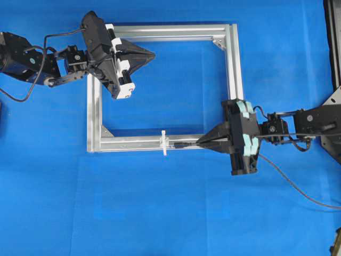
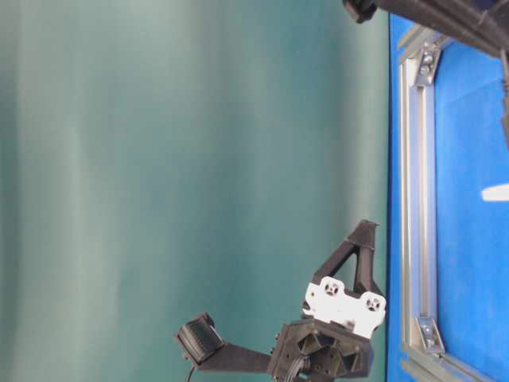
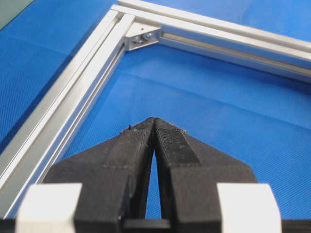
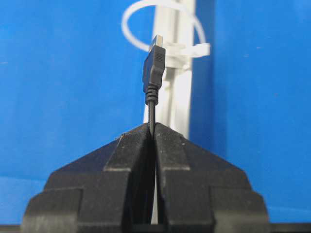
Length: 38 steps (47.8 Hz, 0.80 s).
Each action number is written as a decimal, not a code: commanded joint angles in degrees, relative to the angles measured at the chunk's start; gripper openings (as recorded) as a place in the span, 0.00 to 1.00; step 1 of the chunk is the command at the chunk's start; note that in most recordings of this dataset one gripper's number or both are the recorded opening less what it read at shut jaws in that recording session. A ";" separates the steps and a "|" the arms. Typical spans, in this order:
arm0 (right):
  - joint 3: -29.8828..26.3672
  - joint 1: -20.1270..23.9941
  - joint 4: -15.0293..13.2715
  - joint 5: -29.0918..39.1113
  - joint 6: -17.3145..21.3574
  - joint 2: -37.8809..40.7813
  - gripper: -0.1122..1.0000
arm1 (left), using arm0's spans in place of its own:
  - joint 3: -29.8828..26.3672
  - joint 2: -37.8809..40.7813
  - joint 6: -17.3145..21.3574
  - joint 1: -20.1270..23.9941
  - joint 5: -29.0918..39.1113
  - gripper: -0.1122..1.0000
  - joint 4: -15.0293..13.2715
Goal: Insert the wire through the string loop located in the center.
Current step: 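Push the connector leftward through the zip-tie loop with the right gripper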
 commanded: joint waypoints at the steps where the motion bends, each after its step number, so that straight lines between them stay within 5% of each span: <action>1: -0.26 -0.70 -0.09 -0.88 -0.09 -1.23 0.08 | -0.44 -2.02 0.09 0.00 -0.62 0.10 0.18; 38: -0.09 -0.97 -0.09 -1.67 -0.09 -1.23 0.08 | -0.44 -2.02 0.09 0.00 -0.70 0.10 0.26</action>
